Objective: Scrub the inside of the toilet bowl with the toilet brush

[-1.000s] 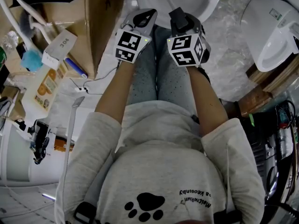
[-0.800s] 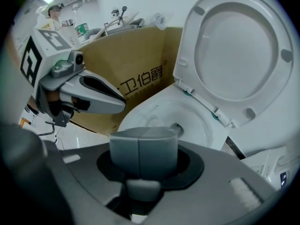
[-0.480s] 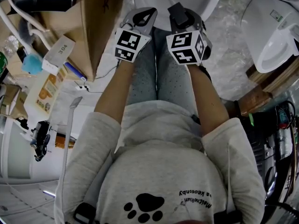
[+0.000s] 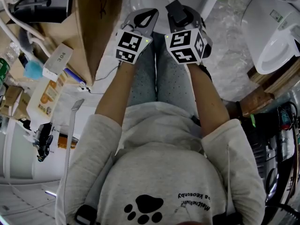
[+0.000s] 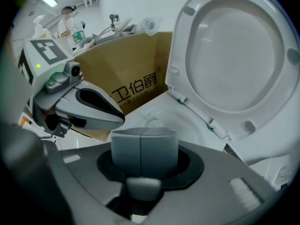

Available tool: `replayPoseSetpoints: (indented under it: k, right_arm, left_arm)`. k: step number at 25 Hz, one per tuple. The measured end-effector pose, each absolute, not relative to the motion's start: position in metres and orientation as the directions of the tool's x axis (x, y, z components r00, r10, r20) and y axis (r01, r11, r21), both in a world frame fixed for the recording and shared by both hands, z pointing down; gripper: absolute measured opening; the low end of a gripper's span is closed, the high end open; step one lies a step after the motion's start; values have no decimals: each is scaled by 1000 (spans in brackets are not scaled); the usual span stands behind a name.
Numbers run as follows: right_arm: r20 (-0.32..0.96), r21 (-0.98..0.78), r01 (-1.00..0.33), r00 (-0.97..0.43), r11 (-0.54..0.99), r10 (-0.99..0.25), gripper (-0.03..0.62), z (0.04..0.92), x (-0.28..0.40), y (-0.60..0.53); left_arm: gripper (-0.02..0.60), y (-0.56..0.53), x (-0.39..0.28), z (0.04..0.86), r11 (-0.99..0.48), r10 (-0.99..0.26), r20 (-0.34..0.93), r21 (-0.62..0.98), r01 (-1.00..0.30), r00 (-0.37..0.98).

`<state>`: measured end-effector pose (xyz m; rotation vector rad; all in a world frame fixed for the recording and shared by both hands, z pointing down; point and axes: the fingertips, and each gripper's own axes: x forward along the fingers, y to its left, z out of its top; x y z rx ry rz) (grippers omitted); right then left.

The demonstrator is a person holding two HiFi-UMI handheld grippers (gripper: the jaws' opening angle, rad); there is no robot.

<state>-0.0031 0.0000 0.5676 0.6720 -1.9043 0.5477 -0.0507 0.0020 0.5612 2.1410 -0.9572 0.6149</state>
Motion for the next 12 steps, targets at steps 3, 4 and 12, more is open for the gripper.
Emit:
replayPoseSetpoints:
  k: [3, 4, 12]
  right_arm:
    - [912, -78, -660, -349, 747, -214, 155, 567, -1, -6]
    - [912, -76, -657, -351, 750, -215, 155, 567, 0, -7]
    - [906, -74, -638, -365, 766, -216, 155, 570, 5, -20]
  left_arm:
    - [-2, -2, -43, 559, -485, -446, 648, 405, -775, 618]
    - [-2, -3, -42, 559, -485, -446, 647, 405, -775, 618]
    - [-2, -10, -33, 560, -478, -449, 654, 399, -782, 608]
